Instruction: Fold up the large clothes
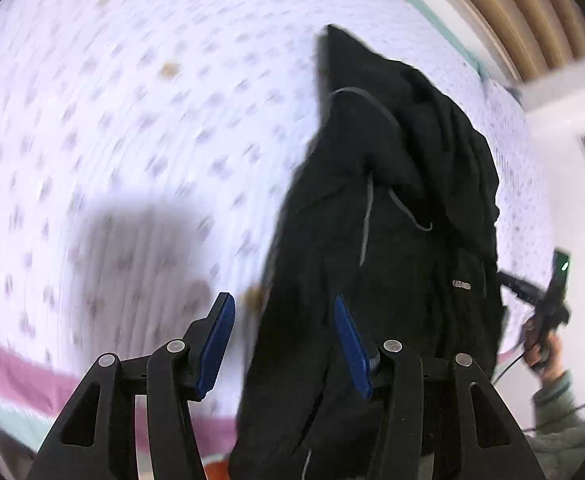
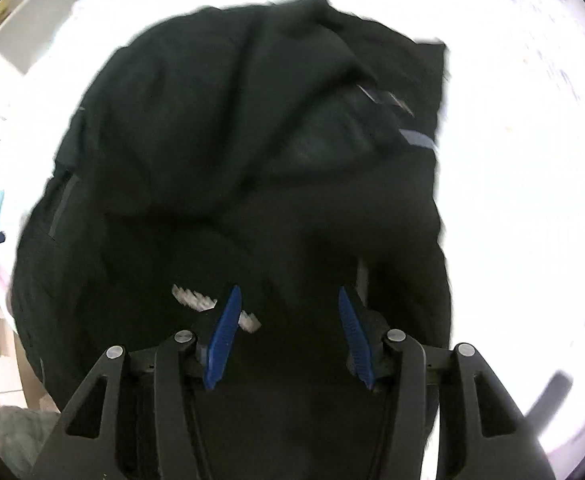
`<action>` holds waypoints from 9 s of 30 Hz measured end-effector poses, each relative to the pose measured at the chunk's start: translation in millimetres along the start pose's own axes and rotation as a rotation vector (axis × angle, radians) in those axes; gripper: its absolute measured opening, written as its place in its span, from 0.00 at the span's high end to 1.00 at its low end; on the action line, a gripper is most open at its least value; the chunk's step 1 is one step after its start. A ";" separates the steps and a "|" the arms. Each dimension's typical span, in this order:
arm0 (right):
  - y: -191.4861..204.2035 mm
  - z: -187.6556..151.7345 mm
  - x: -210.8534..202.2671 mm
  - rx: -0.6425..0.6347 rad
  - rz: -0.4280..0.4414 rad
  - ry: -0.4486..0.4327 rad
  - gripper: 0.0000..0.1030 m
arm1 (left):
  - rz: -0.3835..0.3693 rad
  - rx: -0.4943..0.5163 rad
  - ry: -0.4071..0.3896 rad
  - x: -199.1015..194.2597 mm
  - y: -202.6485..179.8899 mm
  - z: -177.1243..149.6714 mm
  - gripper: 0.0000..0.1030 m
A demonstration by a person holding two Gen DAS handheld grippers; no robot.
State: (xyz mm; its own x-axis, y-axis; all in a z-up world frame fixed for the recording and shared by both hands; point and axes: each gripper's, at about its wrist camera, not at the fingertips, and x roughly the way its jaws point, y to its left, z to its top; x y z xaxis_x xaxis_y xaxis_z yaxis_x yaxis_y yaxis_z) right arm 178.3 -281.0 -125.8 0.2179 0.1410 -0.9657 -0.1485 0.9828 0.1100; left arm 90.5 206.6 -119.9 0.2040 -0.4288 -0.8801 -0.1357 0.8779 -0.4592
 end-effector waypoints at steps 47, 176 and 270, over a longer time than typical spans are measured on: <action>-91.6 -234.0 -76.7 0.295 0.111 -0.006 0.54 | -0.306 0.012 0.180 89.1 -70.8 -110.5 0.48; -127.8 185.5 23.8 0.089 -0.076 -0.156 0.75 | 0.025 0.148 -0.107 121.7 -125.0 287.2 0.79; -8.7 177.8 102.6 0.075 -0.059 -0.065 0.17 | 0.091 0.215 0.089 231.0 -228.5 252.1 0.40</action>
State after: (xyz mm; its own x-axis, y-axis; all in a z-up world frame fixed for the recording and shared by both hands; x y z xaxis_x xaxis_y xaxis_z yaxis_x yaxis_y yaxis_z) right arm 373.4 -253.8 -184.1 0.2861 0.0880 -0.9542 -0.0612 0.9954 0.0735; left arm 413.0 -39.4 -187.8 0.1131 -0.3548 -0.9281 0.0615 0.9348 -0.3499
